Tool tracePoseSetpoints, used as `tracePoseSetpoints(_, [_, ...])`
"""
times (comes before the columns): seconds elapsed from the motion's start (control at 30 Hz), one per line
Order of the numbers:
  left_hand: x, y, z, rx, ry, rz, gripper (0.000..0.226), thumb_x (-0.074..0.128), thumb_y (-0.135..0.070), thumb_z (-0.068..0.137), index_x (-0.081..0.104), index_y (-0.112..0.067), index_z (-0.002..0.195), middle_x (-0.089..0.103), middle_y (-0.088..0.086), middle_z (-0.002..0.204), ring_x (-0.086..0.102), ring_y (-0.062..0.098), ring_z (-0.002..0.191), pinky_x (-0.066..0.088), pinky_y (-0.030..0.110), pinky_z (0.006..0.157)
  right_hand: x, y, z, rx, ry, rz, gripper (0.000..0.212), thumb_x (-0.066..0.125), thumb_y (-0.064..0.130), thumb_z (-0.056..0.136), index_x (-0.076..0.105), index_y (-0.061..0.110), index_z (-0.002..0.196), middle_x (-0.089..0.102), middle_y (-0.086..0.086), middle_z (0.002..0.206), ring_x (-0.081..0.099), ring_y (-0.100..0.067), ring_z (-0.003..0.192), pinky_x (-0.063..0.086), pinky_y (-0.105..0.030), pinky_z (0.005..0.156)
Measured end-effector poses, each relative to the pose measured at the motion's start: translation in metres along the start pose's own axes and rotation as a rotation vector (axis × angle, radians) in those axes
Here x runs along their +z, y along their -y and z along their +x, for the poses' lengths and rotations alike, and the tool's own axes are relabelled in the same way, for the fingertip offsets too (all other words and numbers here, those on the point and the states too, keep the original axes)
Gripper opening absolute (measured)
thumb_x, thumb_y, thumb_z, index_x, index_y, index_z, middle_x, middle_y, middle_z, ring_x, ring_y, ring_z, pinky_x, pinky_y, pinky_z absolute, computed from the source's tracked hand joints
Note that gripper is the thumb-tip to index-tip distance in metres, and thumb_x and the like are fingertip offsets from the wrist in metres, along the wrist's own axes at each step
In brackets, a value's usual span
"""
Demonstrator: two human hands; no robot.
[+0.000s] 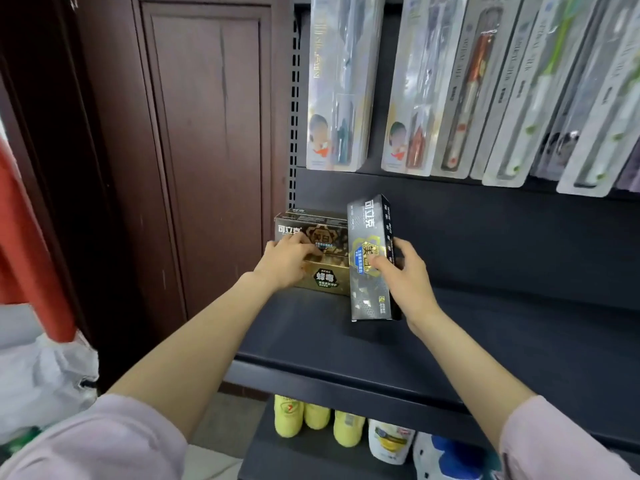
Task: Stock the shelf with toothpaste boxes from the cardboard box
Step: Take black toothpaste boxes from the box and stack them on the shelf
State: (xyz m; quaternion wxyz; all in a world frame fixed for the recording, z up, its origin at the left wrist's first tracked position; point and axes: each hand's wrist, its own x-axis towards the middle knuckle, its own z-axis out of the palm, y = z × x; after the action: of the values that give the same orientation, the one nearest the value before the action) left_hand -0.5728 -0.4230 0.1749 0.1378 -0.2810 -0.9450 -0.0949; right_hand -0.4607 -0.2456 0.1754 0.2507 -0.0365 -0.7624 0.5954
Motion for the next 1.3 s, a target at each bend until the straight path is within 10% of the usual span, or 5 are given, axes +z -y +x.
tracePoseSetpoints(0.37, [-0.04, -0.02, -0.023, -0.104, 0.185, -1.031, 0.043, 0.038, -0.038, 0.1, 0.051, -0.012, 0.133, 0.053, -0.01, 0.127, 0.05, 0.007, 0.111, 0.034, 0.024, 0.097, 0.054, 0.008, 0.01, 0.166, -0.052, 0.326, 0.038, 0.061, 0.017, 0.088, 0.045, 0.011, 0.122, 0.061, -0.003, 0.114, 0.06, -0.018, 0.105, 0.047, -0.038, 0.099])
tracePoseSetpoints(0.53, [-0.037, 0.0, -0.019, -0.056, 0.145, -0.951, 0.045, 0.06, -0.039, 0.09, 0.05, -0.013, 0.125, 0.062, 0.003, 0.121, 0.058, 0.018, 0.111, 0.05, 0.027, 0.093, 0.071, 0.009, 0.016, 0.05, 0.017, -0.03, 0.069, 0.062, 0.047, 0.081, 0.04, 0.025, 0.142, 0.049, 0.003, 0.14, 0.044, -0.017, 0.13, 0.036, -0.042, 0.111])
tracePoseSetpoints(0.7, [-0.042, 0.017, -0.013, -0.13, -0.322, -0.642, 0.113, 0.08, -0.025, 0.072, 0.0, -0.021, 0.152, 0.022, 0.011, 0.149, 0.033, 0.028, 0.135, 0.034, 0.046, 0.108, 0.06, 0.027, 0.034, -0.181, 0.112, -0.494, 0.059, 0.061, 0.022, 0.09, 0.036, 0.025, 0.144, 0.05, 0.0, 0.137, 0.044, -0.018, 0.129, 0.034, -0.032, 0.108])
tracePoseSetpoints(0.93, [-0.036, 0.028, -0.006, -0.004, -0.249, -0.12, 0.063, 0.067, -0.036, 0.083, 0.038, -0.03, 0.139, 0.037, 0.001, 0.141, 0.037, 0.025, 0.129, 0.034, 0.045, 0.102, 0.056, 0.04, 0.057, -0.403, 0.263, -1.145, 0.049, 0.051, 0.02, 0.096, 0.04, 0.037, 0.14, 0.044, 0.008, 0.142, 0.037, -0.017, 0.131, 0.021, -0.044, 0.115])
tracePoseSetpoints(1.3, [-0.019, 0.024, -0.001, -0.046, -0.286, -0.076, 0.048, 0.057, -0.025, 0.09, 0.042, -0.022, 0.136, 0.045, 0.005, 0.134, 0.041, 0.025, 0.124, 0.036, 0.039, 0.099, 0.068, 0.015, 0.049, -0.395, 0.046, -1.117, 0.047, 0.053, 0.021, 0.094, 0.044, 0.023, 0.14, 0.048, 0.001, 0.134, 0.043, -0.019, 0.122, 0.039, -0.035, 0.1])
